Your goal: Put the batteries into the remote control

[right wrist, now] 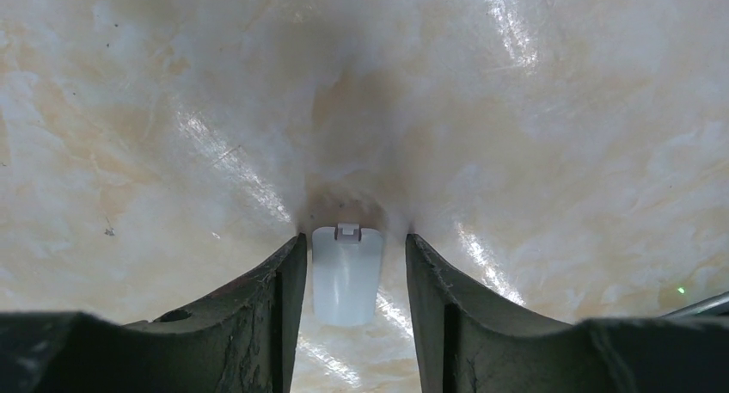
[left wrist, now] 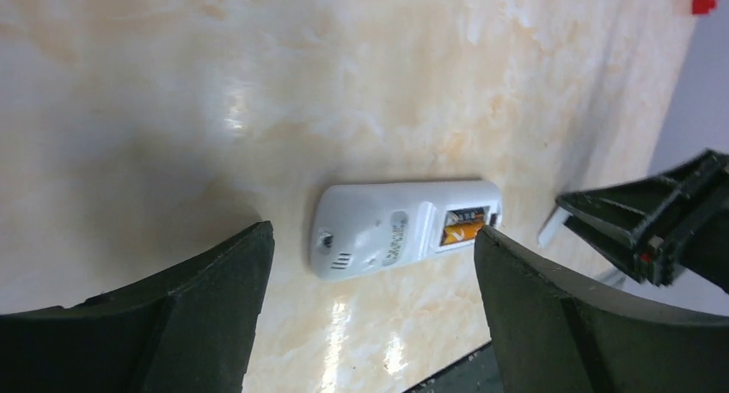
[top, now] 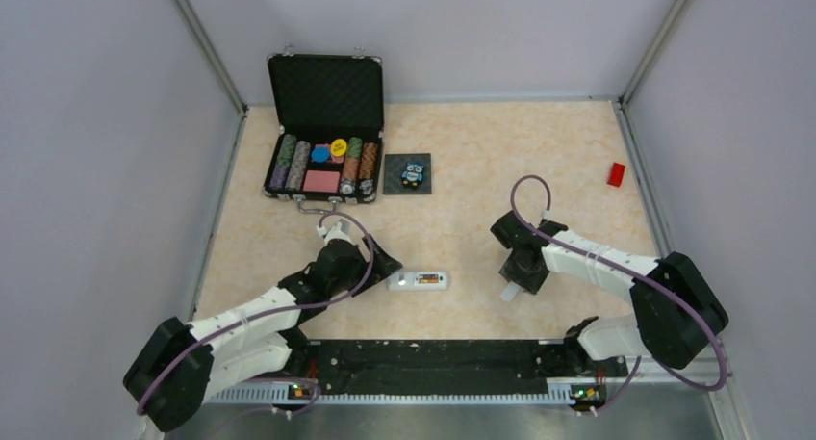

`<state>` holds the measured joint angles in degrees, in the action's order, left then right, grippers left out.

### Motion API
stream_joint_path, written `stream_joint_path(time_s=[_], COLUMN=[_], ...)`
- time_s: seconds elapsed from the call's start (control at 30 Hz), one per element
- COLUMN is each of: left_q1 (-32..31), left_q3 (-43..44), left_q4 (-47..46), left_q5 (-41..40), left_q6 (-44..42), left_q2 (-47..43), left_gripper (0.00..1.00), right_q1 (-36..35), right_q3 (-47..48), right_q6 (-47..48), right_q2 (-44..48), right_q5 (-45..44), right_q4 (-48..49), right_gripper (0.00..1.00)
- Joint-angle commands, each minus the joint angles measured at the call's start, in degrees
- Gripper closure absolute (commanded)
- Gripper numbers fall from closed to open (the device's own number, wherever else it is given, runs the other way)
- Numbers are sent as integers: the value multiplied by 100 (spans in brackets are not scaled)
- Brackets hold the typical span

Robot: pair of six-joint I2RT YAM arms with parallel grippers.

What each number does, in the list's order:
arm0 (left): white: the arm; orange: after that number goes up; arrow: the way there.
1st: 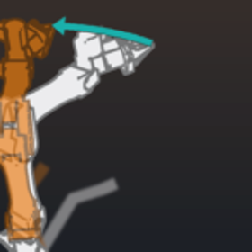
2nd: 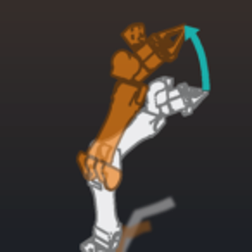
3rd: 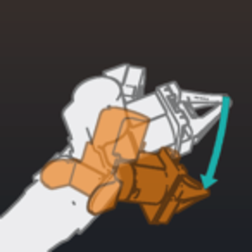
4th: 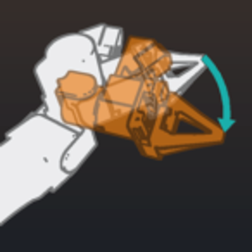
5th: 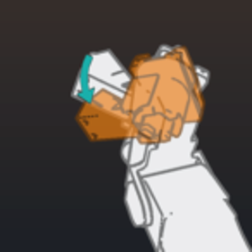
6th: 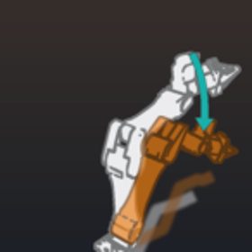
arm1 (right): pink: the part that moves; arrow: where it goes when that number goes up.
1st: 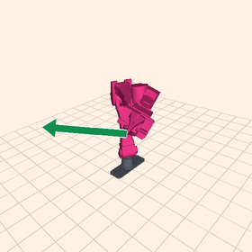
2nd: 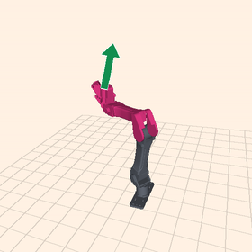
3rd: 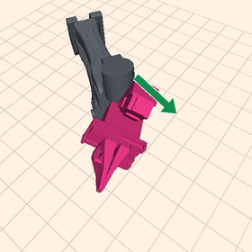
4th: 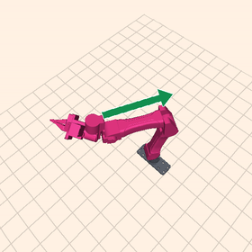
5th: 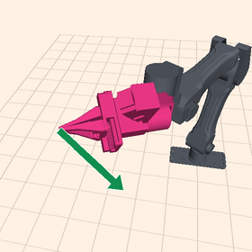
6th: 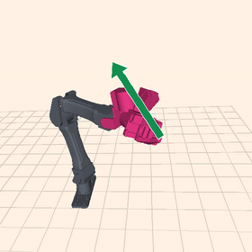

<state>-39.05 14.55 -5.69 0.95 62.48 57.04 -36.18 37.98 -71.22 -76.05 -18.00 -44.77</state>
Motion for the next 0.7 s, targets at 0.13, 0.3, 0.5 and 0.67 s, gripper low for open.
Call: stream_joint_path(time_s=[0.13, 0.3, 0.5, 0.67], left_q1=[11, 3, -12, -266], left_q3=[753, 692, 364, 278], left_q4=[2019, 1526, 6, -1203], left_q5=[-1263, -1043, -153, 307], left_q6=[92, -177, -674, -881], left_q2=[-738, -1146, -1420, -827], left_gripper=[9, 10, 11, 12], right_q1=[45, 50, 50, 50], right_q3=[52, 59, 4, 82], right_q6=[-165, -237, -421, -752], right_q2=[-805, -1024, -621, -1], right_q5=[401, 452, 511, 858], right_q4=[43, 63, 86, 81], right_gripper=[55, 74, 82, 82])
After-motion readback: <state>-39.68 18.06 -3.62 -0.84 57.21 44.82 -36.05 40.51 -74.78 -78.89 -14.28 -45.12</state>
